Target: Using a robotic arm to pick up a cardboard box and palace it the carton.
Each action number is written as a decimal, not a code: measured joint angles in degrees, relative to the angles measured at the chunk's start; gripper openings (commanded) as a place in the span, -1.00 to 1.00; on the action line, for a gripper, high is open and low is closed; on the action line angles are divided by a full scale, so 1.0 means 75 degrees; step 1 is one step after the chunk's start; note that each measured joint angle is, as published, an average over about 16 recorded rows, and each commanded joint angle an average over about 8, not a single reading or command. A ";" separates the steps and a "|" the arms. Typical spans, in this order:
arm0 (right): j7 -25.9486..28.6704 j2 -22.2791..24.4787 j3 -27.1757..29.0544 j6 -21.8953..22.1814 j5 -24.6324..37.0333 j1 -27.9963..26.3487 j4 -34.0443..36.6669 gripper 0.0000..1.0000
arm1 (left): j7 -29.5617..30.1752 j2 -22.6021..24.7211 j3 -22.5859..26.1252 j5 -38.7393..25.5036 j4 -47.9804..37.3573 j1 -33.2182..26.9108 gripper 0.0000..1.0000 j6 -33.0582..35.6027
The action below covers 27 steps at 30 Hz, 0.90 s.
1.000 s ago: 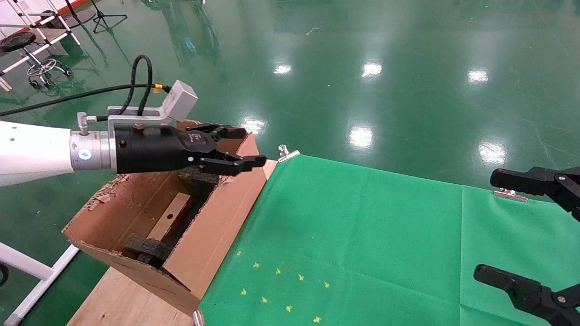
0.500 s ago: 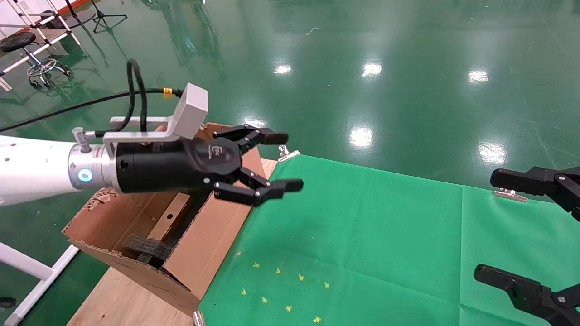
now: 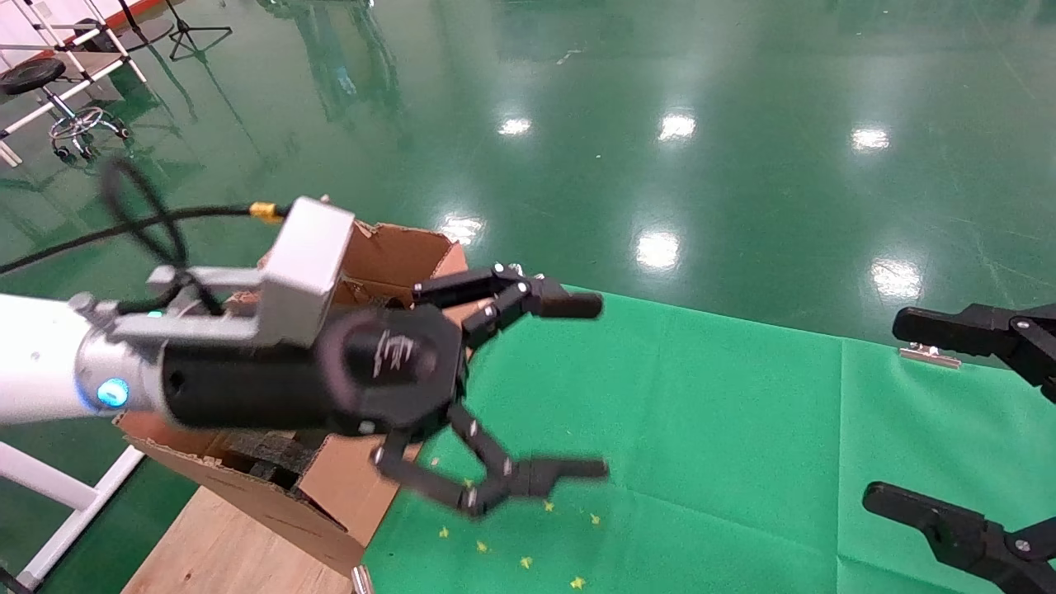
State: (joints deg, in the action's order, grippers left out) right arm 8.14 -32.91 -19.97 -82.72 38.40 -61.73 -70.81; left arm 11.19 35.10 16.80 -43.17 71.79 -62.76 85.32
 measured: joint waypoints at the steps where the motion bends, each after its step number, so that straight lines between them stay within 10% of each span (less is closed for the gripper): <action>1: 0.0000 0.0000 0.0000 0.0000 0.0000 0.0000 0.0000 1.00 | -0.0019 -0.0004 -0.0038 0.0066 0.0088 0.0060 1.00 0.0020; 27: 0.0000 0.0001 0.0000 0.0002 -0.0002 0.0001 0.0002 1.00 | -0.0069 -0.0018 -0.0131 0.0224 0.0293 0.0202 1.00 0.0063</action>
State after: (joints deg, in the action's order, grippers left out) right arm 8.13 -32.91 -19.97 -82.70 38.39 -61.72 -70.80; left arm 10.67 34.97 15.82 -41.49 73.98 -61.24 85.79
